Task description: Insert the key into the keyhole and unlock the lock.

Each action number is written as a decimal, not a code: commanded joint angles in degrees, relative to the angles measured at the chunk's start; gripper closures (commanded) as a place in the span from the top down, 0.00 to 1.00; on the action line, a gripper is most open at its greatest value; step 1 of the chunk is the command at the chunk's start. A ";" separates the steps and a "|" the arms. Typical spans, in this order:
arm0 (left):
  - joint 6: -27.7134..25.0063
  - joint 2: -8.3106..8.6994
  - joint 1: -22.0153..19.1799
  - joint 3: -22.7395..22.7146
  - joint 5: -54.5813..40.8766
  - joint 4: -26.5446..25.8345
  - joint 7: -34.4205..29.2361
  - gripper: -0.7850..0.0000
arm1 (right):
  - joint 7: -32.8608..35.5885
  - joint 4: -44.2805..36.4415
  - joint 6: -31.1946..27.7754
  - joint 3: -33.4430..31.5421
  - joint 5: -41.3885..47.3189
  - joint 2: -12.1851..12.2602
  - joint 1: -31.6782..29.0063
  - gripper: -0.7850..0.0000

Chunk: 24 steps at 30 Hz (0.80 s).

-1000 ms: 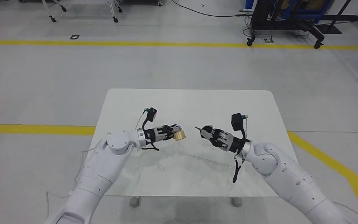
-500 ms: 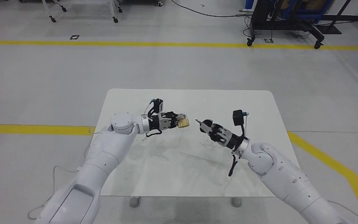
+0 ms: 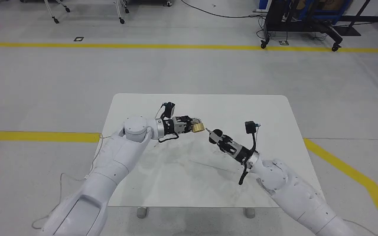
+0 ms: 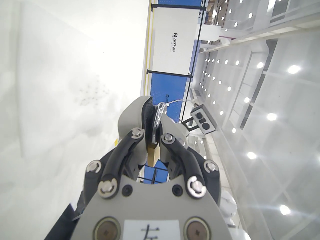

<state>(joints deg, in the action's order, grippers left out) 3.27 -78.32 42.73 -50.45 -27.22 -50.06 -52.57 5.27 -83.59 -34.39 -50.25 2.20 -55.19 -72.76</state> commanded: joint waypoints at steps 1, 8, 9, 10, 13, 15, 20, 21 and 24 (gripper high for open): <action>1.38 -0.68 -0.09 0.66 -1.76 -0.15 1.53 0.00 | 3.46 -0.82 1.75 -1.31 8.71 0.24 -1.05 0.00; 0.63 -1.50 0.07 0.05 -7.13 1.23 0.78 0.03 | 4.82 -1.78 1.93 -2.48 12.42 0.48 -2.30 0.00; 0.63 -1.50 0.07 0.05 -7.13 1.23 0.78 0.02 | 4.82 -1.78 1.93 -2.48 12.42 0.48 -2.30 0.00; 0.63 -1.50 0.07 0.05 -7.13 1.23 0.78 0.11 | 4.82 -1.78 1.93 -2.48 12.42 0.48 -2.30 0.00; 0.63 -1.50 0.07 0.05 -7.13 1.23 0.78 0.09 | 4.82 -1.78 1.93 -2.48 12.42 0.48 -2.30 0.00; 0.63 -1.50 0.07 0.05 -7.13 1.23 0.78 0.00 | 4.82 -1.78 1.93 -2.48 12.42 0.48 -2.30 0.00; 3.13 -1.57 0.44 1.37 -4.53 -0.43 0.31 0.00 | 4.60 -2.49 2.82 -2.30 14.23 0.22 -3.19 0.00; 3.52 -1.58 0.29 1.36 -4.29 -0.47 0.44 0.00 | 4.78 -2.77 2.82 -2.22 15.89 0.06 -3.63 0.00; 3.28 -1.57 0.12 1.08 -3.48 -0.43 1.60 0.00 | 5.64 -2.64 2.48 -2.23 19.92 -0.35 -4.62 0.00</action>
<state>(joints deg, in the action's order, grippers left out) 6.93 -79.91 42.85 -49.18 -30.96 -50.55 -51.56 10.61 -86.35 -31.73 -52.45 20.74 -55.42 -77.11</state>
